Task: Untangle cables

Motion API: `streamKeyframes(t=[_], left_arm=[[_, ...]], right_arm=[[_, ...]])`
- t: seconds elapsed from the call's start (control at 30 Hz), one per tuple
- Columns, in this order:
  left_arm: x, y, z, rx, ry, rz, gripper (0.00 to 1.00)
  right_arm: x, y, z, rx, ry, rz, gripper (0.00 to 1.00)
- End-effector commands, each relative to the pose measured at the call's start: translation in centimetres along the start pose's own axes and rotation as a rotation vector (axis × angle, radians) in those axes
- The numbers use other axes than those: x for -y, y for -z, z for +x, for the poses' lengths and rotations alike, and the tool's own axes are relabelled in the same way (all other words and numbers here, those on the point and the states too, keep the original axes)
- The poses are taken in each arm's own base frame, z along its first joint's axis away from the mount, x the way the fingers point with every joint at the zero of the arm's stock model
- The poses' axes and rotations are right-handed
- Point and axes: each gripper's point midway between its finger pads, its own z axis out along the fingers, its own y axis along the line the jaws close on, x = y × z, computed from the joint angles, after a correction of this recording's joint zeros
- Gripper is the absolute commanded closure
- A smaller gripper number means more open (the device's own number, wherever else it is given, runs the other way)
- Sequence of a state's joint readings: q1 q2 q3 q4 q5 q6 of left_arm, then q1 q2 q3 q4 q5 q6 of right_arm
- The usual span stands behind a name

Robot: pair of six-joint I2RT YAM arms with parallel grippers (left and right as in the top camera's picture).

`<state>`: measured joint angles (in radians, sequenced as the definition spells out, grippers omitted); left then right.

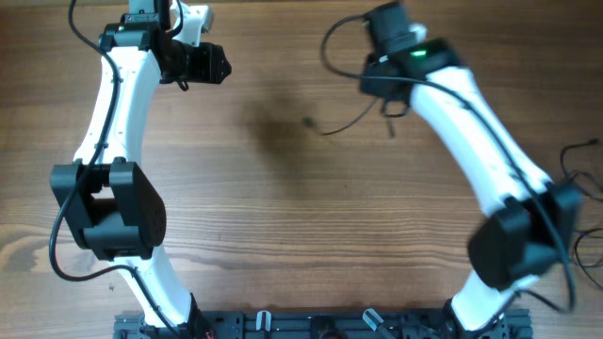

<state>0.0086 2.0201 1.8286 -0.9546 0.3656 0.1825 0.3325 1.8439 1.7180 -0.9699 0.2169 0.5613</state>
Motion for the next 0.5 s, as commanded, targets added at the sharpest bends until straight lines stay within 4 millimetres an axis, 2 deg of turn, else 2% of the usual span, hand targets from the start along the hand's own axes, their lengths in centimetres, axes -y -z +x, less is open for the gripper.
streamKeyframes(t=[0.0,0.07,0.3,0.47], left_arm=[[0.6,1.7,-0.6,0.027,-0.023,0.013,0.41],[1.0,1.7,-0.3,0.019,-0.019,0.037,0.41],[2.5,1.6,0.0,0.006,-0.018,0.103,0.38],[5.1,0.9,0.3,-0.017,-0.041,0.129,0.37]], right_arm=[[3.8,2.7,-2.6,0.078,0.0,0.057,0.96],[6.9,3.2,-3.7,0.087,-0.027,0.092,0.96],[15.8,3.1,-6.5,0.106,-0.123,0.203,0.96],[23.3,5.2,-10.2,0.21,-0.238,0.268,0.96]])
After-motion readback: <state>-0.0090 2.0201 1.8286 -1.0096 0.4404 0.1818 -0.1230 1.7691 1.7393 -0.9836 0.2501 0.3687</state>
